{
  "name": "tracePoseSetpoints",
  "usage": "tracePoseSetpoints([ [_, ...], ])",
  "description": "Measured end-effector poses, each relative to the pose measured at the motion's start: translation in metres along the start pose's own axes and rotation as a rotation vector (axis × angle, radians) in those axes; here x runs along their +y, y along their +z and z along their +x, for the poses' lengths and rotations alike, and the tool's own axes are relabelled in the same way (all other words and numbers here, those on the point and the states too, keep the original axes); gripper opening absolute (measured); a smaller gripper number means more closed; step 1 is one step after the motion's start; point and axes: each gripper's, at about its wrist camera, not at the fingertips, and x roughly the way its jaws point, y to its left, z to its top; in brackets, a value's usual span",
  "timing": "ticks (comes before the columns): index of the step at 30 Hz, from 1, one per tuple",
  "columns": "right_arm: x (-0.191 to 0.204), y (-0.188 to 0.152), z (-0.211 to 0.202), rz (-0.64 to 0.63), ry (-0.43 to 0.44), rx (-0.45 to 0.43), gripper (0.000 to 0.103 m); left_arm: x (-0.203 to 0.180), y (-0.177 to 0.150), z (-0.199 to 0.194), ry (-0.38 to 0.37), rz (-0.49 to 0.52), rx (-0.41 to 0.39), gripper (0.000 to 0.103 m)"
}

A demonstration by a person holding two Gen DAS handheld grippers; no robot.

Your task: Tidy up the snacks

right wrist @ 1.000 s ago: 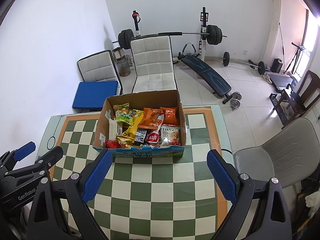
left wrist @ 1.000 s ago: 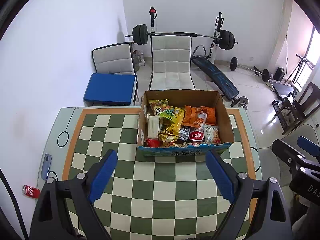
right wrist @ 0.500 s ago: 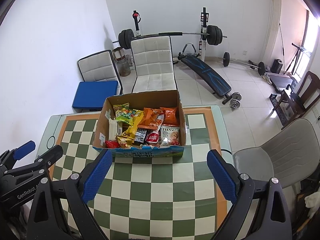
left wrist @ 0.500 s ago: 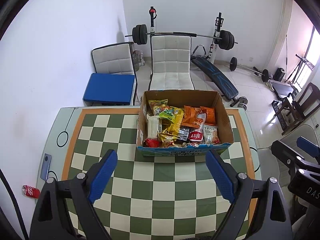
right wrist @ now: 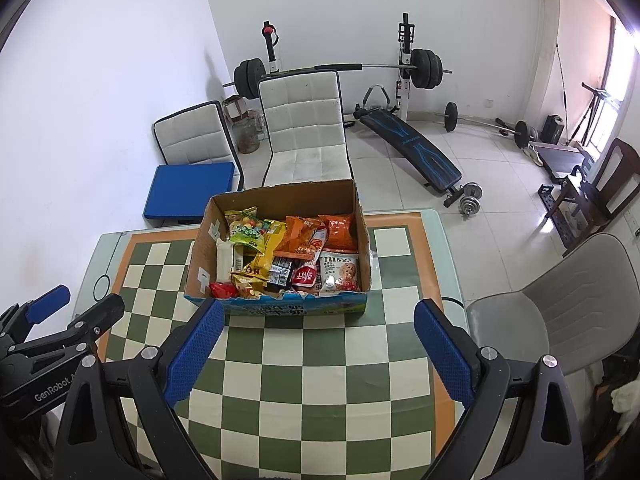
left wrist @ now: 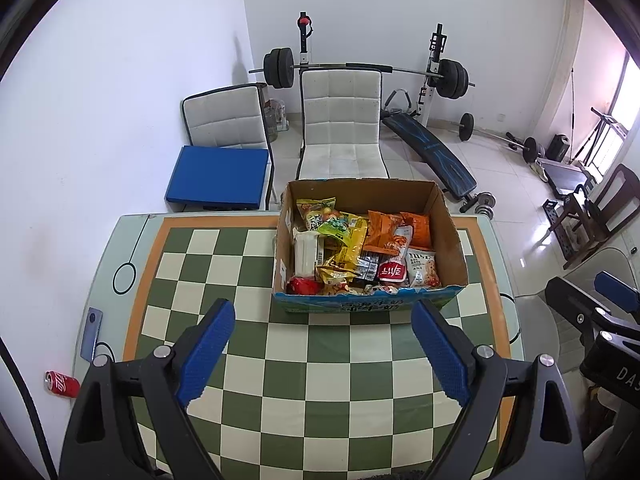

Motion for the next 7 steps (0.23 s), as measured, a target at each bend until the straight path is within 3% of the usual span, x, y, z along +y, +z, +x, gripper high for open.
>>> tracePoseSetpoints([
  [7,-0.0008,0.001,0.0003,0.003,-0.003,0.0,0.098,-0.0006,0.0007,0.0008,0.001,0.003,-0.001,0.091],
])
